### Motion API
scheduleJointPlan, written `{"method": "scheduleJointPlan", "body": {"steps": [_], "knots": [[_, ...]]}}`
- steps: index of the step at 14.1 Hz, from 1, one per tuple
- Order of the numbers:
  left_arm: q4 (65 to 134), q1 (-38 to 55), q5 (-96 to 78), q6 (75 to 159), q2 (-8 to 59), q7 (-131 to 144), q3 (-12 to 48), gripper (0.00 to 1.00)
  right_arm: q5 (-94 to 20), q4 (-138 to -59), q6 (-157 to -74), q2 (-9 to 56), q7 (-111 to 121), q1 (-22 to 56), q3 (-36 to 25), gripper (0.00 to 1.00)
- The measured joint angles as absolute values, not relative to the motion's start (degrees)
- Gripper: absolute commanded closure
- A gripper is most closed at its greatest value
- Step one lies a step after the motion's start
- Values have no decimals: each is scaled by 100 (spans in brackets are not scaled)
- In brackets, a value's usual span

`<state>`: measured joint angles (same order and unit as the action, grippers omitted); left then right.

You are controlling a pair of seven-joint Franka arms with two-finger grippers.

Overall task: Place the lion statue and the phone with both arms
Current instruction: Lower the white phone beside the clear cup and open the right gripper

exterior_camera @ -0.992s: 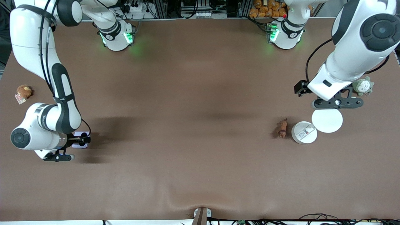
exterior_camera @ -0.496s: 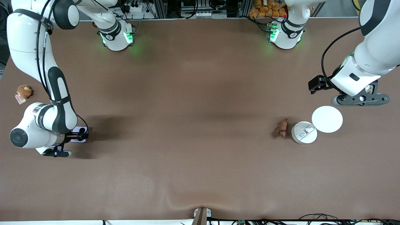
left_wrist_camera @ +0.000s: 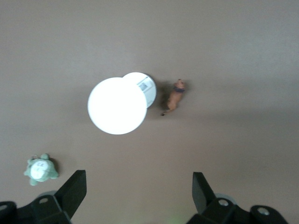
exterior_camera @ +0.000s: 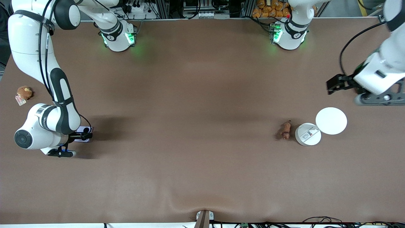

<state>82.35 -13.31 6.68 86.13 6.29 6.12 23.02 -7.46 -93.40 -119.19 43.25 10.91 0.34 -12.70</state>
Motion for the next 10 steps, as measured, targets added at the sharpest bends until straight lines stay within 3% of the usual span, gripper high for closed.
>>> {"method": "scheduleJointPlan", "body": {"steps": [4,7,10], "knots": [[8786,-38,133,8492,-32,259,436,0,-746,-9311,-11922,4313,1095,35,-1263,0],[9321,226,81,8492,-485,243,200,0,-743,-9121,-11785,4066,1210,72,-1230,0],[9480,255,81,8475,-672,243,210,0,-730,-8937,-11174,3291,1329,158,-1212,0]]}}
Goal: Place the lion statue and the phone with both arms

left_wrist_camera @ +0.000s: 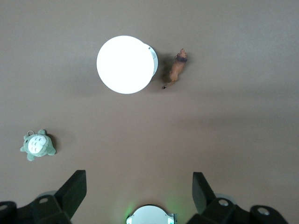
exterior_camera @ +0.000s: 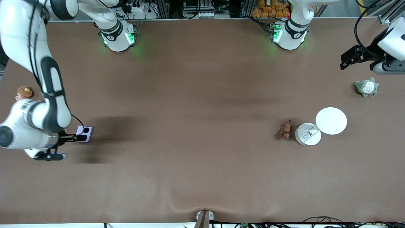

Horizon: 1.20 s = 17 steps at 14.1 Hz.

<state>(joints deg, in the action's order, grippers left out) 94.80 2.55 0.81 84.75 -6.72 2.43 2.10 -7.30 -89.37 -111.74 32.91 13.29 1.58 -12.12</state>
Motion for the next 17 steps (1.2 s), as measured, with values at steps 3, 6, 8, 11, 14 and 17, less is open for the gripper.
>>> {"method": "scheduleJointPlan", "body": {"steps": [3,6,8,11,14,17], "knots": [[9496,253,81,8448,-693,243,203,0,-531,-8879,-10471,2145,1392,321,-1180,0],[9495,242,81,8373,-732,243,164,0,-428,-8896,-9736,1255,1392,399,-1172,0],[9475,223,81,8371,-764,243,132,0,-413,-8917,-9381,893,1392,390,-1186,0],[9347,211,81,8364,-802,243,126,0,-408,-8926,-8888,463,1382,365,-1140,0],[9145,209,126,8342,-802,243,124,0,-349,-8945,-8553,130,1103,91,-654,0],[9046,200,254,8287,-800,244,111,0,-249,-8957,-8337,-73,938,65,-480,0]]}}
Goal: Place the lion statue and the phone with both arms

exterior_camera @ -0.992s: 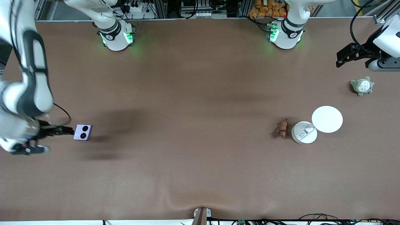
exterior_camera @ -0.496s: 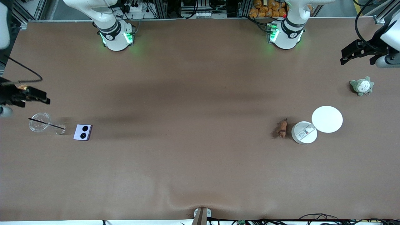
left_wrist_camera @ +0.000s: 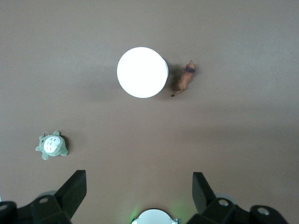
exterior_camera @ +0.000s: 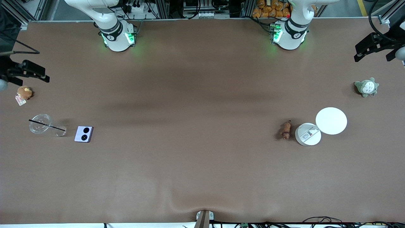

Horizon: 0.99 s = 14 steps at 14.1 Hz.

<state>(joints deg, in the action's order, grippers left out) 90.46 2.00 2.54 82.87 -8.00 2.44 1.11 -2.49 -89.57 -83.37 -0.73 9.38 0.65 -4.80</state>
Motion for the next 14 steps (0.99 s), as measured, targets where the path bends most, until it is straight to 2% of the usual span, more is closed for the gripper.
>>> {"method": "scheduleJointPlan", "body": {"steps": [7,14], "knots": [[9015,198,258,7825,-770,667,150,0,-144,-8740,-7804,-172,628,52,-443,0],[9208,190,258,7915,-804,705,133,0,-144,-8557,-7977,-173,94,42,-345,0]]}}
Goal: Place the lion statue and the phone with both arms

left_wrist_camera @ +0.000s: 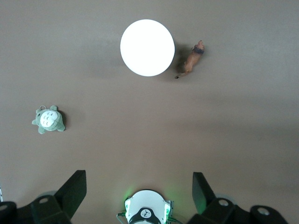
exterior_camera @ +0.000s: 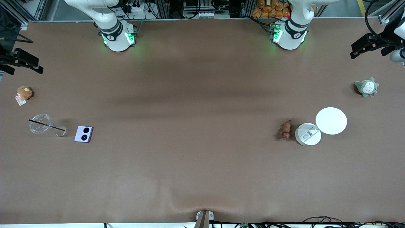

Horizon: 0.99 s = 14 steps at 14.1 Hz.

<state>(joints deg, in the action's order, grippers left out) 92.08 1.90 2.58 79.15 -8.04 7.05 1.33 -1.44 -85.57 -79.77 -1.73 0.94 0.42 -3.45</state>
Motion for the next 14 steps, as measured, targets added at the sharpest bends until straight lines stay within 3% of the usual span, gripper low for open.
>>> {"method": "scheduleJointPlan", "body": {"steps": [14], "knots": [[9417,37,242,8232,-923,682,117,0,-151,-8544,-7962,-172,41,22,-341,0]]}}
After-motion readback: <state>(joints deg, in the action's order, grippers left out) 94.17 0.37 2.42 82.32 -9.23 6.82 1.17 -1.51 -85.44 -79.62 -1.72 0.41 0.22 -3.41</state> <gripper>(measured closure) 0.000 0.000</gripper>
